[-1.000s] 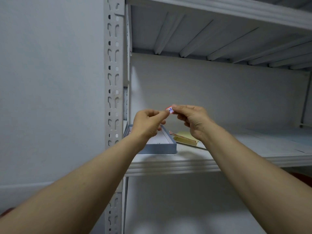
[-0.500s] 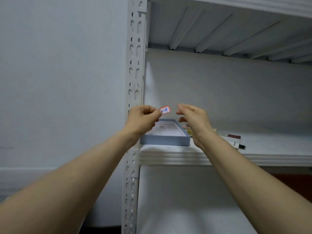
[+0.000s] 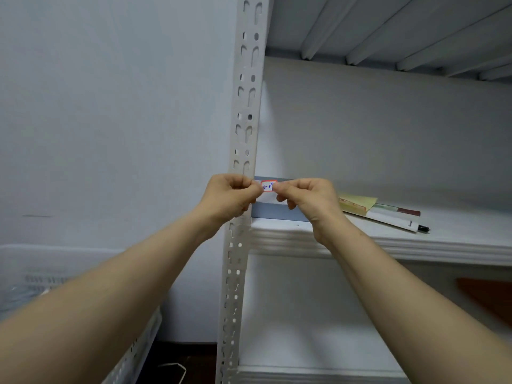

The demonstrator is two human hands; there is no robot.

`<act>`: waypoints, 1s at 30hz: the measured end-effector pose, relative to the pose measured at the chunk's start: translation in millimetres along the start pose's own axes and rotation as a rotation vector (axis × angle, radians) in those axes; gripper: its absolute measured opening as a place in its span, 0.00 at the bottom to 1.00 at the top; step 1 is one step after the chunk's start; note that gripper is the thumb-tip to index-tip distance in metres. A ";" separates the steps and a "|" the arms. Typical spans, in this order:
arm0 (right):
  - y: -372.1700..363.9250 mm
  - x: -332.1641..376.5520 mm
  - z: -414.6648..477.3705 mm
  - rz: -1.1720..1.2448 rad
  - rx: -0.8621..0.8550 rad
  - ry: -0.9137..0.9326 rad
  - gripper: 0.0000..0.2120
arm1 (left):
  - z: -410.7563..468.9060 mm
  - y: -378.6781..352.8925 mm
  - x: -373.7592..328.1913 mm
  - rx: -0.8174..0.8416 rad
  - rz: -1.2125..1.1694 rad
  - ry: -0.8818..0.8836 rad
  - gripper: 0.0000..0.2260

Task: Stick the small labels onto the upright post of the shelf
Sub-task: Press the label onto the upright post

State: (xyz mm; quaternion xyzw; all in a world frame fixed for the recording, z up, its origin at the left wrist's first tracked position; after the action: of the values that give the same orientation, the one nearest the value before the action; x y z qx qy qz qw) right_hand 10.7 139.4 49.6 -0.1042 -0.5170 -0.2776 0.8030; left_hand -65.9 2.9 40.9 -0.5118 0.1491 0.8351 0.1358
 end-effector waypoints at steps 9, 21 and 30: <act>-12.5 -18.4 -5.0 -0.002 -0.041 -0.015 0.06 | -4.8 20.0 21.1 -0.126 -0.049 0.042 0.06; -23.0 -48.7 -7.0 0.051 -0.035 -0.083 0.07 | -1.5 37.2 60.0 -0.240 -0.003 0.080 0.17; -32.7 -70.7 -7.9 -0.216 -0.195 -0.066 0.08 | 0.6 24.7 76.3 -0.104 -0.034 0.161 0.32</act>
State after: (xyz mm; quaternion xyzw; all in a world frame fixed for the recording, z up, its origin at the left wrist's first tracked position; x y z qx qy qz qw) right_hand -23.3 132.7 -20.6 -0.1345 -0.5218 -0.4076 0.7372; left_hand -109.3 -13.9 -24.5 -0.5860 0.1074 0.7955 0.1106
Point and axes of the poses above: each hand's wrist, its own z-axis towards the middle knuckle, its own y-axis out of the back of the hand, x = y × z, the point moved 6 cm from there along z, towards the middle knuckle
